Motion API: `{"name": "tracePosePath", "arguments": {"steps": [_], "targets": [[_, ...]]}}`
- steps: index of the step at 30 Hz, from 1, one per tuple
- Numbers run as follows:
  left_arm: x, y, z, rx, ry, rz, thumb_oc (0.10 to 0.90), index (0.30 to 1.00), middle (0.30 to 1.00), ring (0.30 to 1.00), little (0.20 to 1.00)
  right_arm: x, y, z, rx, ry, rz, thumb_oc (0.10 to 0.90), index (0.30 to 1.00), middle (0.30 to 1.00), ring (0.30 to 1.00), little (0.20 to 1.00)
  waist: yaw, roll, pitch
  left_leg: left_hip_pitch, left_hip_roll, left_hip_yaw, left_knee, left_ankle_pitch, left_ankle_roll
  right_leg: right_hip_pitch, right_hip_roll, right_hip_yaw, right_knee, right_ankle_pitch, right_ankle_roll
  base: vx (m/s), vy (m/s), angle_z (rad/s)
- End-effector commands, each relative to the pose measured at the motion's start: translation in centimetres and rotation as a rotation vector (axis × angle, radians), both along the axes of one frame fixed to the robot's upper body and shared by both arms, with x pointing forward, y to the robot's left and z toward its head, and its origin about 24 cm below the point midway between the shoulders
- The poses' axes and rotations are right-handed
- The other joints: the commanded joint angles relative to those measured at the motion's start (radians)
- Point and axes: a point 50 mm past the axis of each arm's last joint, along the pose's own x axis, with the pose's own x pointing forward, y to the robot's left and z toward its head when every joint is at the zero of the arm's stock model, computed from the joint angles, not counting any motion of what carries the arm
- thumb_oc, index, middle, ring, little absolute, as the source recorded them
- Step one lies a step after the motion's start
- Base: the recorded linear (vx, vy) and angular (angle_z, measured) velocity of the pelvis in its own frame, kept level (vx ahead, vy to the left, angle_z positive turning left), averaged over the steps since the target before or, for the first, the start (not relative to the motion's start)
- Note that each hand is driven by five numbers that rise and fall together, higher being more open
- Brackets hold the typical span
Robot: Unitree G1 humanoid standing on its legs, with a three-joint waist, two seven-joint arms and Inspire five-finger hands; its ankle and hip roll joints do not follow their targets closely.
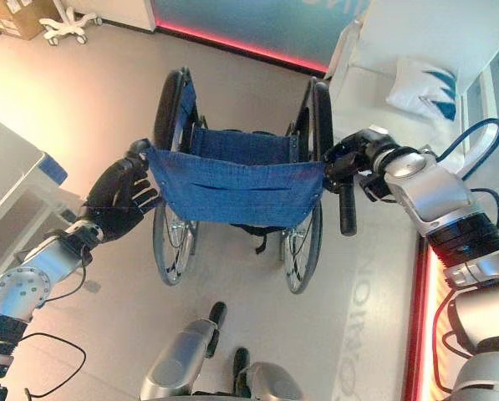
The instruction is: Push the wheelchair next to the bed
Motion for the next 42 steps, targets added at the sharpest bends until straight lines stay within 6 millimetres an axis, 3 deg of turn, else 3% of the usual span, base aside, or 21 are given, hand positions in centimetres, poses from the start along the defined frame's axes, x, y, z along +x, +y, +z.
{"name": "tracePosePath", "arguments": {"steps": [1,3,4,5,6,7,8,10,12,13,15,16,17,18,19,21,22,24,31,35,42], "targets": [[-0.4,0.3,14.4,-0.201,-0.748,-0.027,0.400,0.300,0.300,0.300,0.300,0.5,6.8,2.4,0.057,-0.171,0.327,0.400,0.300,0.300,0.300,0.300,0.013,-0.007,-0.270,0.081,-0.071,0.173,-0.055,0.097,0.101,0.012,0.041,-0.215,0.049,0.065,0.178,0.41,-0.023,-0.39],[-0.5,0.5,15.1,-0.172,-0.762,-0.020,0.400,0.300,0.300,0.300,0.300,0.7,7.0,2.3,0.079,-0.173,0.344,0.400,0.300,0.300,0.300,0.300,0.040,-0.033,-0.290,0.101,-0.111,0.138,-0.054,0.055,0.138,0.013,0.028,-0.227,0.152,0.145,0.239,0.40,-0.016,-0.15],[-0.6,0.6,15.2,-0.169,-0.765,-0.016,0.400,0.300,0.300,0.300,0.300,0.7,7.0,2.3,0.080,-0.174,0.352,0.400,0.300,0.300,0.300,0.300,0.046,-0.038,-0.293,0.102,-0.114,0.138,-0.046,0.046,0.146,0.008,0.025,-0.232,0.185,0.165,0.250,0.36,-0.032,0.00],[-0.8,0.9,15.5,-0.159,-0.769,-0.012,0.400,0.300,0.300,0.300,0.300,0.7,7.0,2.2,0.084,-0.180,0.363,0.400,0.300,0.300,0.300,0.300,0.054,-0.048,-0.297,0.111,-0.114,0.142,-0.035,0.033,0.161,-0.012,0.023,-0.236,0.270,0.225,0.282,0.34,-0.045,-0.16],[-1.0,1.2,15.7,-0.151,-0.770,-0.008,0.400,0.300,0.300,0.300,0.300,0.6,7.0,2.2,0.090,-0.190,0.372,0.400,0.300,0.300,0.300,0.300,0.065,-0.056,-0.302,0.115,-0.124,0.118,-0.039,0.035,0.165,-0.033,0.027,-0.225,0.360,0.299,0.324,0.33,-0.053,-0.19],[-1.1,1.3,15.8,-0.149,-0.771,-0.006,0.400,0.300,0.300,0.300,0.300,0.6,7.0,2.2,0.093,-0.195,0.377,0.400,0.300,0.300,0.300,0.300,0.068,-0.059,-0.302,0.116,-0.129,0.108,-0.040,0.036,0.166,-0.040,0.031,-0.219,0.384,0.322,0.337,0.30,-0.082,-0.07],[-1.2,1.4,16.0,-0.147,-0.768,-0.008,0.400,0.300,0.300,0.300,0.300,0.6,7.1,2.4,0.103,-0.207,0.381,0.400,0.300,0.300,0.300,0.300,0.074,-0.066,-0.302,0.118,-0.141,0.083,-0.040,0.038,0.169,-0.056,0.061,-0.187,0.434,0.396,0.369,0.19,-0.080,0.14],[-1.3,1.6,16.1,-0.146,-0.760,-0.014,0.400,0.300,0.300,0.300,0.300,0.5,7.2,2.6,0.117,-0.222,0.378,0.400,0.300,0.300,0.300,0.300,0.075,-0.071,-0.305,0.122,-0.153,0.032,-0.040,0.039,0.172,-0.095,0.103,-0.128,0.497,0.476,0.381,0.27,-0.131,0.19],[-1.4,1.7,16.0,-0.151,-0.755,-0.018,0.400,0.300,0.300,0.300,0.300,0.4,7.5,2.7,0.124,-0.228,0.378,0.400,0.300,0.300,0.300,0.300,0.067,-0.069,-0.304,0.127,-0.163,-0.006,-0.037,0.037,0.169,-0.113,0.089,-0.099,0.489,0.451,0.372,0.29,-0.075,0.06],[-1.3,1.8,16.0,-0.151,-0.752,-0.021,0.400,0.300,0.300,0.300,0.300,0.4,7.6,2.7,0.119,-0.232,0.378,0.400,0.300,0.300,0.300,0.300,0.061,-0.058,-0.304,0.129,-0.165,-0.030,-0.027,0.039,0.165,-0.122,0.037,-0.101,0.442,0.393,0.352,0.25,-0.031,-0.03],[-1.2,2.0,16.1,-0.156,-0.750,-0.029,0.400,0.300,0.300,0.300,0.300,0.4,7.6,3.0,0.112,-0.235,0.376,0.400,0.300,0.300,0.300,0.300,0.055,-0.040,-0.302,0.131,-0.159,-0.050,-0.013,0.040,0.155,-0.131,-0.016,-0.114,0.375,0.324,0.326,0.26,-0.067,-0.04],[-1.0,2.1,16.1,-0.160,-0.754,-0.035,0.400,0.300,0.300,0.300,0.300,0.4,7.6,3.3,0.106,-0.242,0.371,0.400,0.300,0.300,0.300,0.300,0.047,-0.005,-0.297,0.145,-0.130,-0.085,0.007,0.039,0.135,-0.170,-0.083,-0.149,0.272,0.221,0.274,0.26,-0.148,0.08],[-0.9,2.0,16.0,-0.163,-0.760,-0.043,0.400,0.300,0.300,0.300,0.300,0.4,7.5,3.4,0.103,-0.249,0.364,0.400,0.300,0.300,0.300,0.300,0.038,0.013,-0.288,0.164,-0.112,-0.111,0.024,0.022,0.123,-0.204,-0.131,-0.164,0.210,0.182,0.253,0.26,-0.197,0.32],[-0.8,1.8,15.9,-0.162,-0.767,-0.050,0.400,0.300,0.300,0.300,0.300,0.5,7.4,3.5,0.101,-0.253,0.360,0.400,0.300,0.300,0.300,0.300,0.029,0.024,-0.278,0.188,-0.099,-0.136,0.039,-0.001,0.116,-0.232,-0.176,-0.170,0.171,0.181,0.248,0.16,-0.147,0.37],[-0.7,1.7,15.9,-0.161,-0.770,-0.052,0.400,0.300,0.300,0.300,0.300,0.5,7.4,3.6,0.101,-0.254,0.358,0.400,0.300,0.300,0.300,0.300,0.024,0.028,-0.273,0.196,-0.096,-0.145,0.044,-0.012,0.114,-0.235,-0.186,-0.174,0.163,0.179,0.248,0.18,-0.212,0.57],[-0.6,0.5,16.1,-0.154,-0.788,-0.067,0.400,0.300,0.300,0.300,0.300,0.7,7.8,4.1,0.106,-0.266,0.349,0.400,0.300,0.300,0.300,0.300,0.009,0.034,-0.244,0.252,-0.054,-0.202,0.067,-0.091,0.097,-0.307,-0.286,-0.126,0.070,0.257,0.276,0.26,-0.347,0.77],[-0.6,0.2,16.3,-0.151,-0.794,-0.066,0.400,0.300,0.300,0.300,0.300,0.7,8.0,4.4,0.107,-0.269,0.352,0.400,0.300,0.300,0.300,0.300,0.004,0.031,-0.237,0.266,-0.043,-0.219,0.071,-0.111,0.094,-0.322,-0.290,-0.101,0.068,0.276,0.288,0.29,-0.383,0.86],[-0.9,-0.2,16.3,-0.152,-0.796,-0.069,0.400,0.300,0.300,0.300,0.300,0.6,8.2,5.0,0.108,-0.267,0.358,0.400,0.300,0.300,0.300,0.300,0.003,0.011,-0.242,0.268,-0.014,-0.246,0.079,-0.112,0.075,-0.310,-0.263,-0.093,0.047,0.235,0.288,0.26,-0.344,1.12],[-2.0,-0.8,14.5,-0.166,-0.748,-0.068,0.400,0.300,0.300,0.300,0.300,0.2,8.9,5.8,0.113,-0.267,0.366,0.400,0.300,0.300,0.300,0.300,0.035,-0.049,-0.256,0.215,0.050,-0.264,0.186,-0.054,0.042,-0.254,-0.193,-0.154,0.014,0.169,0.219,0.21,-0.307,0.56],[-2.5,-0.9,13.0,-0.180,-0.740,-0.079,0.400,0.300,0.300,0.300,0.300,0.1,9.3,5.2,0.105,-0.277,0.358,0.400,0.300,0.300,0.300,0.300,0.036,-0.048,-0.248,0.195,0.083,-0.180,0.232,-0.012,0.033,-0.229,-0.161,-0.218,0.009,0.149,0.181,0.12,-0.235,0.36],[-2.7,-0.8,12.0,-0.186,-0.730,-0.066,0.400,0.300,0.300,0.300,0.300,0.3,10.4,4.3,0.082,-0.271,0.372,0.400,0.300,0.300,0.300,0.300,0.041,-0.044,-0.259,0.195,0.128,-0.140,0.279,0.063,0.011,-0.189,-0.127,-0.278,-0.013,0.129,0.146,0.11,-0.127,0.28]]}}
